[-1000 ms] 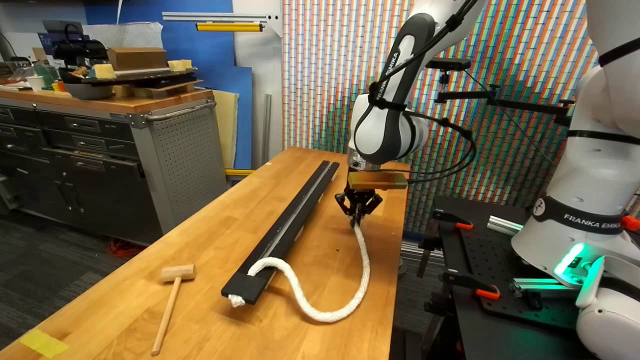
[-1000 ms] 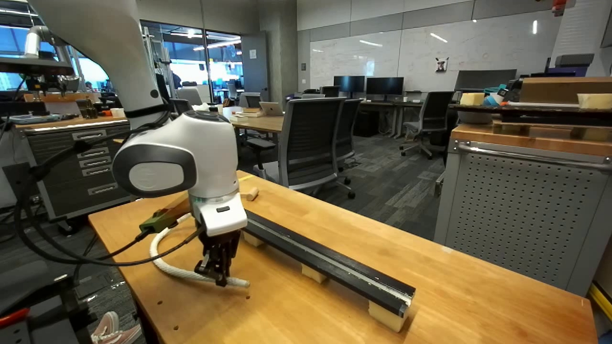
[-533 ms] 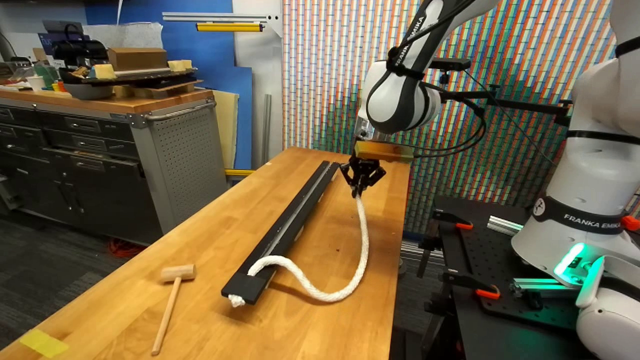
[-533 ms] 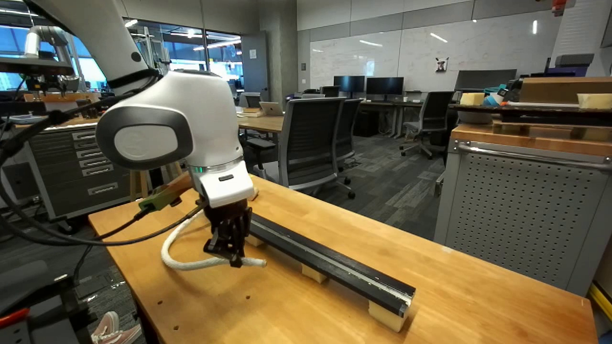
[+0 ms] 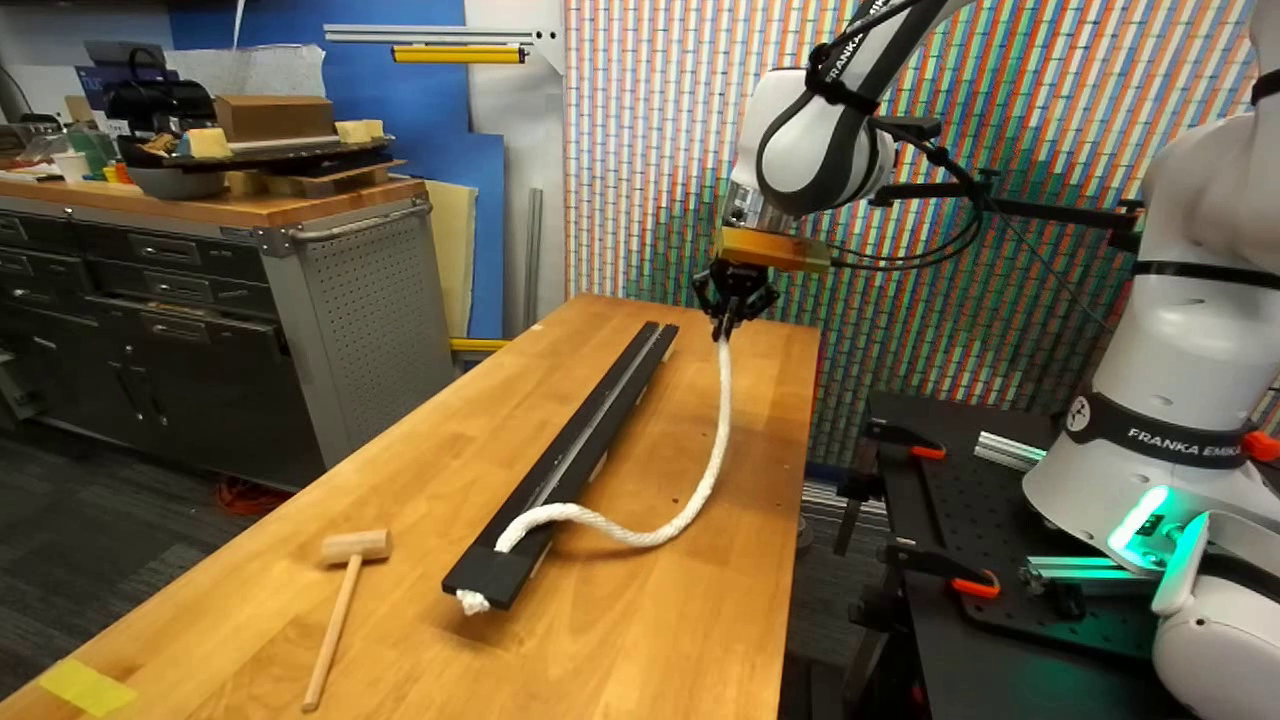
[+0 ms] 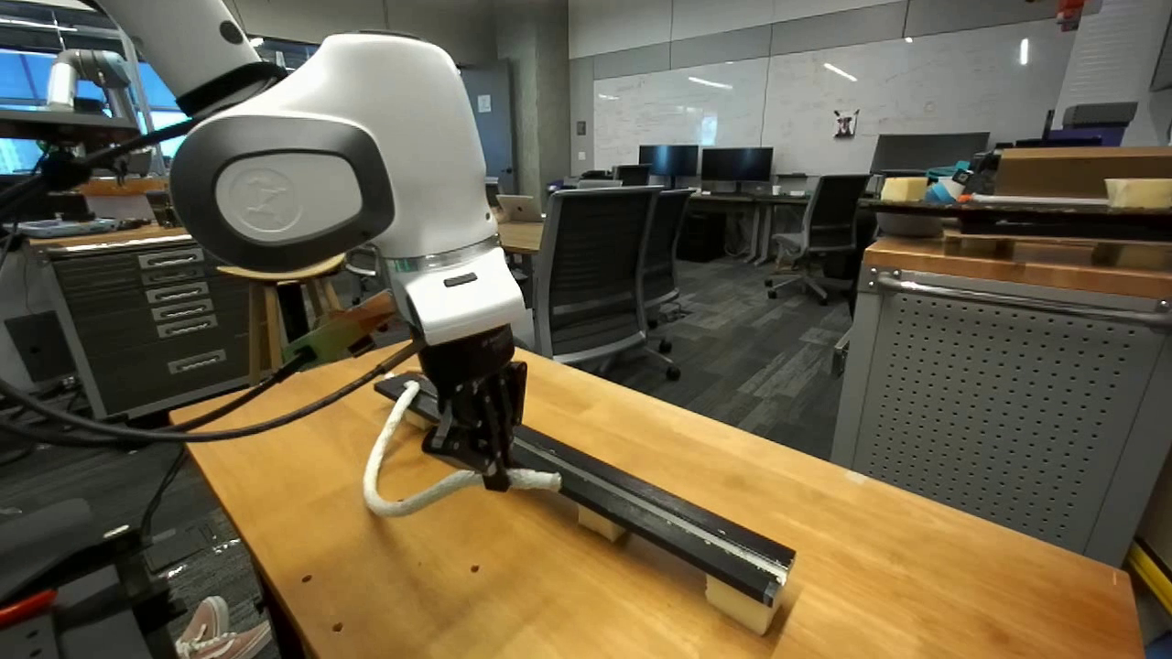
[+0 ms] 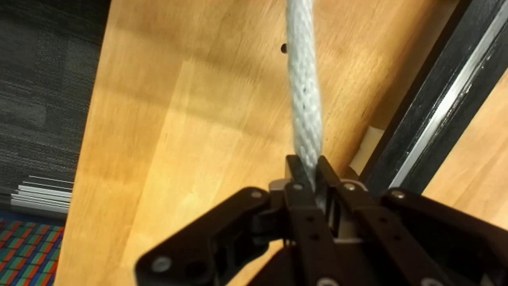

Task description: Put the rope in the groove on the object

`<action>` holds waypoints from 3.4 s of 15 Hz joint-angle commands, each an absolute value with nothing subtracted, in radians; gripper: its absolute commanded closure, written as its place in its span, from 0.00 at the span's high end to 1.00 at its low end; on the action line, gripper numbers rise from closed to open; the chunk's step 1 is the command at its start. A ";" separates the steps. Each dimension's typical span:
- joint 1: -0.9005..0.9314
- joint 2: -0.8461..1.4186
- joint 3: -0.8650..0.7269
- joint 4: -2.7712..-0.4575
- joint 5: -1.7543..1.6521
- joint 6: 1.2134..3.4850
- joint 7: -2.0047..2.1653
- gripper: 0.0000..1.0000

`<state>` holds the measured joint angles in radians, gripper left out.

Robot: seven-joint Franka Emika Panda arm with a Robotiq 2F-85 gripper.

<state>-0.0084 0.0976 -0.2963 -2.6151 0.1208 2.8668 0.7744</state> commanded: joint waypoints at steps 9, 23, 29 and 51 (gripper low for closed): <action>-0.044 0.114 -0.256 -2.617 0.115 2.869 0.776 0.03; -0.148 0.221 -0.278 -2.327 0.175 2.711 0.746 0.03; -0.142 0.342 -0.286 -2.185 0.179 2.662 0.784 0.03; -0.112 0.588 -0.354 -1.973 0.107 2.622 0.898 0.03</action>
<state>-0.1200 0.5462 -0.3337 -2.0425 0.1203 2.6533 0.8693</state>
